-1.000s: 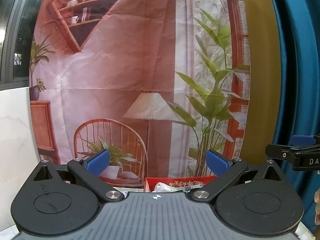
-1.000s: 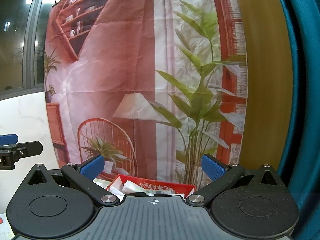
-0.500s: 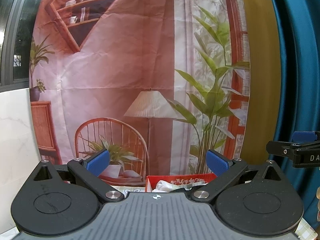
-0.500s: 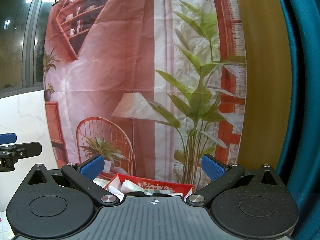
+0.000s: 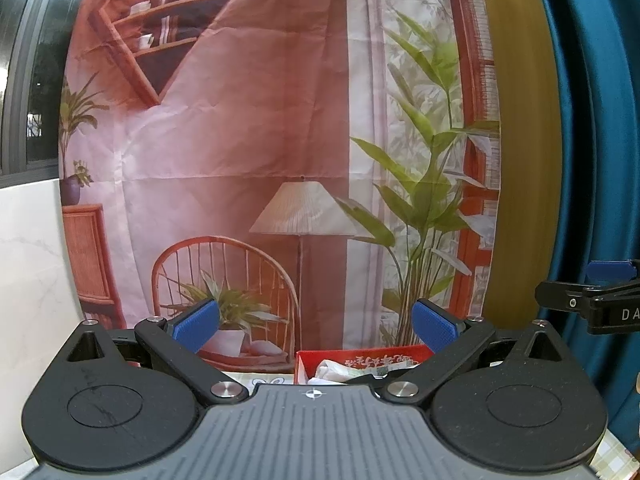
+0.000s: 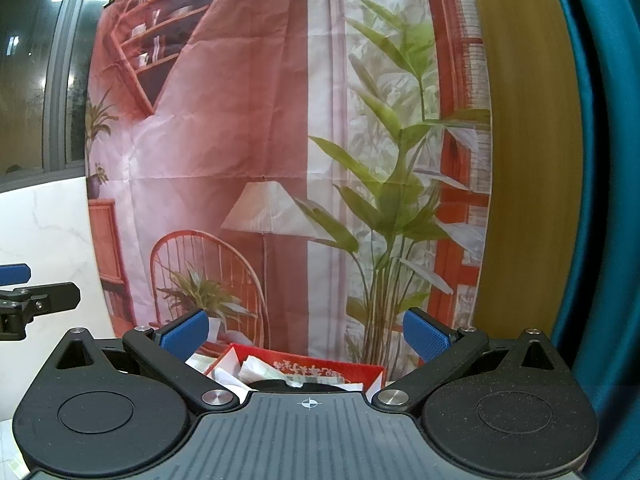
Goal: Organize soft objects
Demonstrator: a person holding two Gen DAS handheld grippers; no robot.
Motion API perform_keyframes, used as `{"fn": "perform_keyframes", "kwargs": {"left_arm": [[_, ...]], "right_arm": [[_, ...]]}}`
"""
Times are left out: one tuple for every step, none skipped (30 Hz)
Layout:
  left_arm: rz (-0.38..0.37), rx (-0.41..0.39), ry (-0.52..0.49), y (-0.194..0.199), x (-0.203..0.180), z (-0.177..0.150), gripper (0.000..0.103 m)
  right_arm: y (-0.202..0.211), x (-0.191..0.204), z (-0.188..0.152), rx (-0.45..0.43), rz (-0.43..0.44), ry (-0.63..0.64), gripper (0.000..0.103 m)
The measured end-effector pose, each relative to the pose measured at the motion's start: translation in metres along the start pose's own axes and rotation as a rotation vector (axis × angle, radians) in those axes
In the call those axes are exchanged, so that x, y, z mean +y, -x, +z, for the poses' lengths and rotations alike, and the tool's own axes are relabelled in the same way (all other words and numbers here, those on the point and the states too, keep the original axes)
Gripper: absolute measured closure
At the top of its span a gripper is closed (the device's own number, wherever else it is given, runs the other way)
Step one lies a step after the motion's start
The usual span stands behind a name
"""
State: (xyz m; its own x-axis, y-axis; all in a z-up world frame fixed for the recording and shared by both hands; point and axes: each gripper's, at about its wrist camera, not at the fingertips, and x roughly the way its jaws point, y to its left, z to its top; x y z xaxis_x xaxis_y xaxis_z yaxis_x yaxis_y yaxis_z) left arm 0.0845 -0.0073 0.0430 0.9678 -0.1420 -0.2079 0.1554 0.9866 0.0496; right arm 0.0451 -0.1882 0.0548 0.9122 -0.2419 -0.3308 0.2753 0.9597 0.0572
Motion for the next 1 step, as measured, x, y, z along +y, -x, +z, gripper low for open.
{"fn": "perform_keyframes", "kwargs": {"left_arm": [[0.0, 0.001, 0.0, -0.0002, -0.0004, 0.0001, 0.0]], "right_arm": [[-0.0002, -0.0007, -0.0008, 0.001, -0.001, 0.001, 0.0]]}}
